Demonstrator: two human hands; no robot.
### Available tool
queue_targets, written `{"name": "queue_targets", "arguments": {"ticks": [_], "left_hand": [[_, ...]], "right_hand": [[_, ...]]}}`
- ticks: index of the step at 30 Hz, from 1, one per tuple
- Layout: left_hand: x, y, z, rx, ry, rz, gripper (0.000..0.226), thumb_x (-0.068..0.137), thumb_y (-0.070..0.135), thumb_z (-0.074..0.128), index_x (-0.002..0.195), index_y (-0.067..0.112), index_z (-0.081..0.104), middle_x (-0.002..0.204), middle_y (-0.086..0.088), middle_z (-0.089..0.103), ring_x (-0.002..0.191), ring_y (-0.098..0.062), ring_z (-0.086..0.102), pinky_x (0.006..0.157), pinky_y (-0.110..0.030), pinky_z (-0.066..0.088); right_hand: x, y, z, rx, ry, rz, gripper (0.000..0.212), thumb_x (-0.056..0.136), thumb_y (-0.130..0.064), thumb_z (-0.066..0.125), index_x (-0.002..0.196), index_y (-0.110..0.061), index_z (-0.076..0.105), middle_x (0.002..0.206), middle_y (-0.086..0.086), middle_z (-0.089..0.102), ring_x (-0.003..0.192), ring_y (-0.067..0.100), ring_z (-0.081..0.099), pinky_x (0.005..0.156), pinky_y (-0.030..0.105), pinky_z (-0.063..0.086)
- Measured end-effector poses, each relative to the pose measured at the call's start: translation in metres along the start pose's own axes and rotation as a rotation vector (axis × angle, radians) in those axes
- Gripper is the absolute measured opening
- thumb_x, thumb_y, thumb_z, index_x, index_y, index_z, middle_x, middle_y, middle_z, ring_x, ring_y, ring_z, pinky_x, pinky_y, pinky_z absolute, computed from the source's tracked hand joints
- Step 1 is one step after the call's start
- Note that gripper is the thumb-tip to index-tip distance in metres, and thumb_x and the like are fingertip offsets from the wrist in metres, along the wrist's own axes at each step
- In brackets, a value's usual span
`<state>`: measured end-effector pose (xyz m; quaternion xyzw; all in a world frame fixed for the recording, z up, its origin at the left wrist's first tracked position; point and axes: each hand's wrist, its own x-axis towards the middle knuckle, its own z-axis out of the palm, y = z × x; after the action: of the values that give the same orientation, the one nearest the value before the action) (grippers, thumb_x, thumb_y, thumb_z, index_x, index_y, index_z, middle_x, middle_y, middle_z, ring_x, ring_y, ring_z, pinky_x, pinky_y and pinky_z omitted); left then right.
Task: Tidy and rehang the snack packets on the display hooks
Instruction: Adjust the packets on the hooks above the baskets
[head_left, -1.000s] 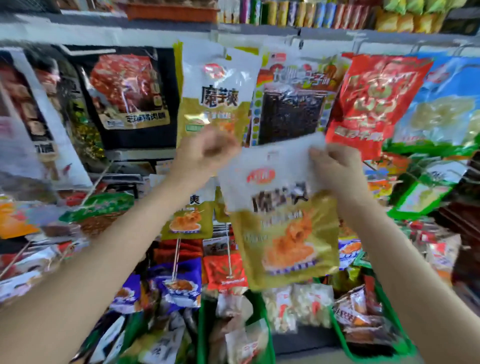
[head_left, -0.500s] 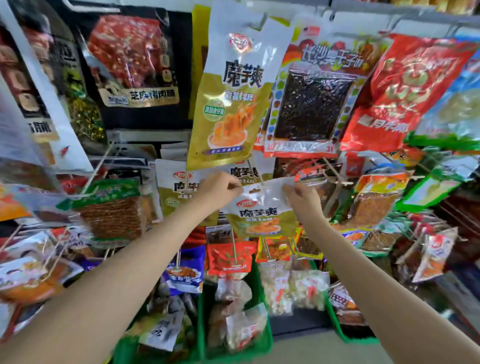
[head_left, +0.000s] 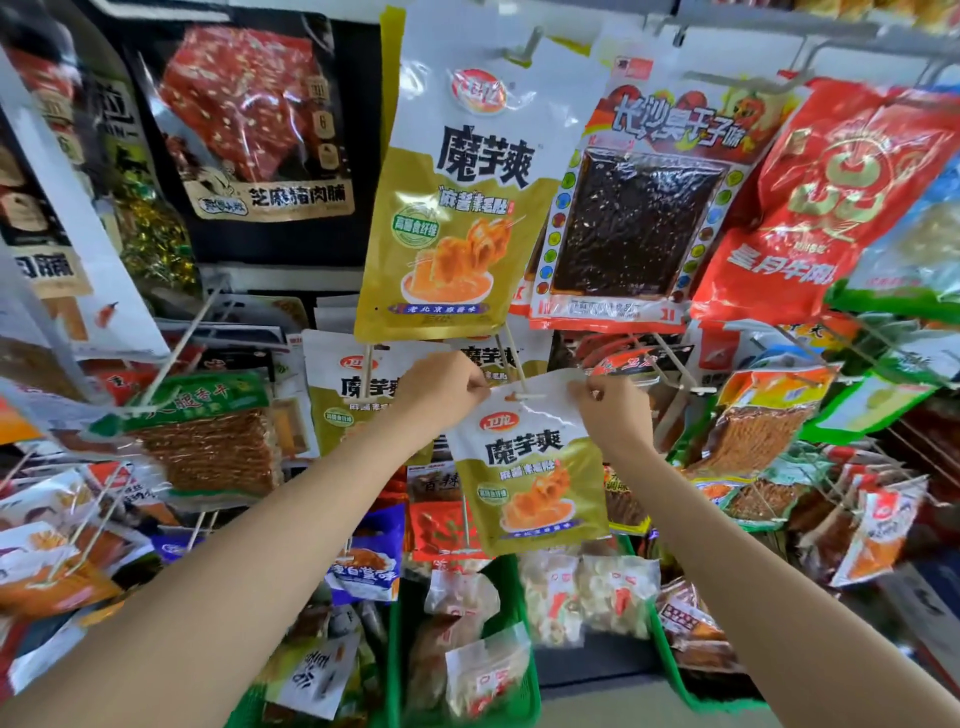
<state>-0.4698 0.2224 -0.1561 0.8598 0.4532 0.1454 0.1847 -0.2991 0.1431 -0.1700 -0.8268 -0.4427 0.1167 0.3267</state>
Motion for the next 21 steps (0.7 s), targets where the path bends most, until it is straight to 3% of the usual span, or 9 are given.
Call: {"name": "queue_targets", "arguments": {"ticks": [4,7,9,11,12,14,17,19,21], "left_hand": [[0.006,-0.004,0.003,0.006,0.079,-0.091,0.023,0.092,0.018,0.049,0.078,0.015,0.067,0.072,-0.011,0.069,0.058,-0.022,0.057,0.053,-0.027,0.043],[0.01,-0.007,0.004,-0.151,0.031,-0.107,0.027,0.093,0.016,0.049,0.118,0.009,0.058,0.114,-0.01,0.064,0.1,-0.024,0.061,0.08,-0.033,0.05],[0.007,-0.006,0.004,-0.24,-0.12,-0.061,0.058,0.093,0.018,0.05,0.145,0.014,0.023,0.146,-0.006,0.035,0.126,-0.024,0.045,0.094,-0.034,0.043],[-0.001,-0.005,0.003,-0.254,-0.227,-0.057,0.073,0.093,0.021,0.051,0.148,0.02,0.003,0.151,-0.002,0.023,0.122,-0.023,0.047,0.083,-0.03,0.045],[-0.003,-0.007,0.002,-0.248,-0.24,-0.057,0.069,0.093,0.022,0.051,0.147,0.02,0.008,0.146,-0.002,0.034,0.111,-0.022,0.055,0.078,-0.03,0.048],[-0.01,-0.008,-0.007,-0.269,-0.217,-0.02,0.045,0.092,0.021,0.051,0.135,0.015,0.041,0.118,-0.006,0.062,0.092,-0.021,0.064,0.08,-0.038,0.052],[-0.03,0.005,-0.033,-0.275,0.221,0.287,0.021,0.089,0.016,0.051,0.099,0.01,0.069,0.084,-0.001,0.071,0.069,-0.015,0.066,0.069,-0.031,0.052],[-0.038,0.017,-0.06,-0.186,0.684,0.516,0.02,0.086,0.014,0.049,0.093,0.007,0.066,0.082,-0.002,0.066,0.07,-0.013,0.059,0.066,-0.024,0.048],[-0.035,0.027,-0.082,-0.083,0.96,0.505,0.021,0.081,0.008,0.051,0.101,0.009,0.057,0.095,-0.01,0.059,0.09,-0.017,0.051,0.081,-0.028,0.042]], "right_hand": [[0.002,-0.007,0.005,0.141,-0.064,0.04,0.038,0.093,-0.019,0.049,0.056,-0.01,0.05,0.048,0.001,0.048,0.047,0.015,0.042,0.05,0.025,0.033],[0.001,-0.014,0.006,0.303,-0.195,0.095,0.024,0.096,-0.018,0.045,0.102,-0.004,0.064,0.093,0.011,0.071,0.078,0.024,0.066,0.074,0.034,0.052],[0.002,-0.015,0.008,0.231,-0.33,0.074,0.038,0.096,-0.014,0.045,0.133,-0.008,0.045,0.131,0.01,0.055,0.115,0.028,0.056,0.09,0.035,0.047],[0.001,-0.018,0.01,0.329,-0.48,0.067,0.064,0.094,-0.005,0.046,0.148,-0.015,0.014,0.153,0.003,0.026,0.138,0.025,0.032,0.098,0.033,0.039],[0.001,-0.02,0.009,0.39,-0.511,0.065,0.07,0.092,0.0,0.045,0.148,-0.018,0.007,0.154,0.001,0.021,0.139,0.026,0.029,0.102,0.037,0.039],[0.006,-0.028,-0.002,0.424,-0.449,0.065,0.063,0.09,0.003,0.047,0.145,-0.017,0.023,0.145,0.004,0.039,0.125,0.033,0.049,0.101,0.049,0.043],[0.016,-0.057,-0.032,0.388,-0.257,-0.036,0.034,0.089,-0.006,0.054,0.123,-0.007,0.055,0.116,0.01,0.065,0.098,0.024,0.064,0.094,0.041,0.051],[0.023,-0.084,-0.051,0.381,-0.102,-0.201,0.036,0.087,-0.005,0.054,0.123,-0.007,0.054,0.119,0.01,0.063,0.103,0.02,0.061,0.098,0.041,0.048],[0.034,-0.112,-0.062,0.413,-0.036,-0.281,0.05,0.087,-0.008,0.057,0.134,-0.007,0.042,0.133,0.009,0.052,0.118,0.018,0.052,0.102,0.034,0.042]]}}
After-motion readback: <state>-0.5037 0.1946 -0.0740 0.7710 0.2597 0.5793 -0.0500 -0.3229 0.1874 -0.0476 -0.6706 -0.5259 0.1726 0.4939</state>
